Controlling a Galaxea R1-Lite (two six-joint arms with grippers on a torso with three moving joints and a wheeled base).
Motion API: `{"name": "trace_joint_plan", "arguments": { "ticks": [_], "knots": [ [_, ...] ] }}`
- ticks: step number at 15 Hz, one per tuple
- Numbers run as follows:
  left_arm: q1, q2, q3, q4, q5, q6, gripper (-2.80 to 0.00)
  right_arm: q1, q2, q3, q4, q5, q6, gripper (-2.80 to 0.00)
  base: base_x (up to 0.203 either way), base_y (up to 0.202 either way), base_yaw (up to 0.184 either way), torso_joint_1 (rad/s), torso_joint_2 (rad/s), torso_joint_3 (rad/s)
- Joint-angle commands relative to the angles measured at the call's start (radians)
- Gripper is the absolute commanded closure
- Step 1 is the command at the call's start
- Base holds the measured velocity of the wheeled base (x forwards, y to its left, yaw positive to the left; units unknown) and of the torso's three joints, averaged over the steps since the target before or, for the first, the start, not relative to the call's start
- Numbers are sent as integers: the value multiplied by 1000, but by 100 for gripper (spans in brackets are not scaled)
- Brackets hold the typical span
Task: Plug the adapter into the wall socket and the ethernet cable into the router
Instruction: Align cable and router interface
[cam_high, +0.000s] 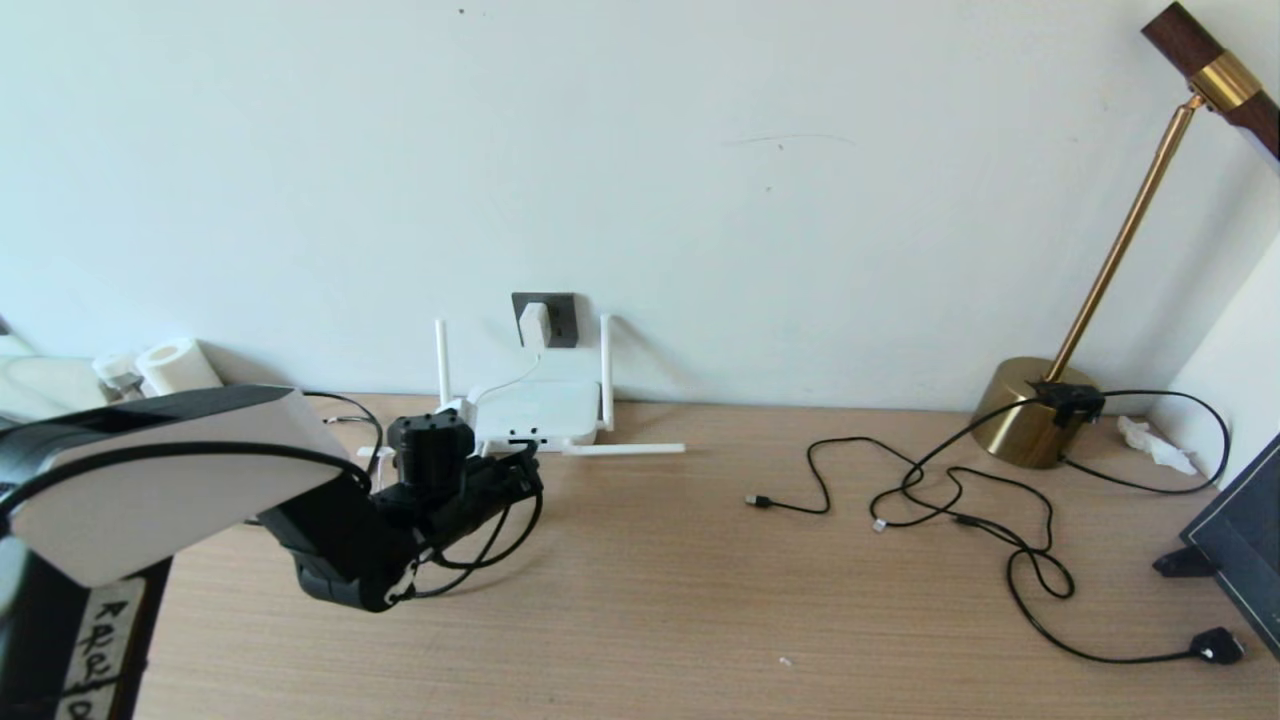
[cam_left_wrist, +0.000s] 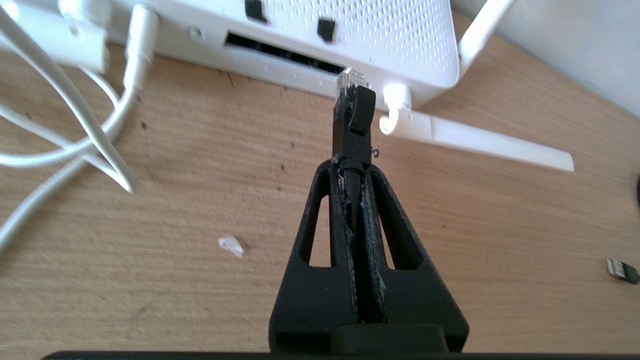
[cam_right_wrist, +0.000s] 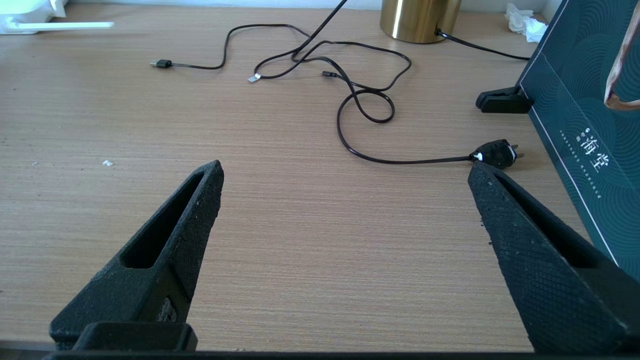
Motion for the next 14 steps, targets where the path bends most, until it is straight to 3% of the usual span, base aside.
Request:
{"name": "trace_joint_plan", "arguments": {
  "ticks": [1, 4, 14],
  "knots": [
    [3, -14, -8, 24, -10, -25, 0, 0, 2, 0, 1, 0, 0, -280, 0, 0, 0, 0, 0, 0],
    [6, -16, -40, 80, -12, -68, 0, 0, 2, 0, 1, 0, 0, -280, 0, 0, 0, 0, 0, 0],
    [17, -13, -75, 113, -39, -75, 0, 0, 2, 0, 1, 0, 0, -280, 0, 0, 0, 0, 0, 0]
  ]
}}
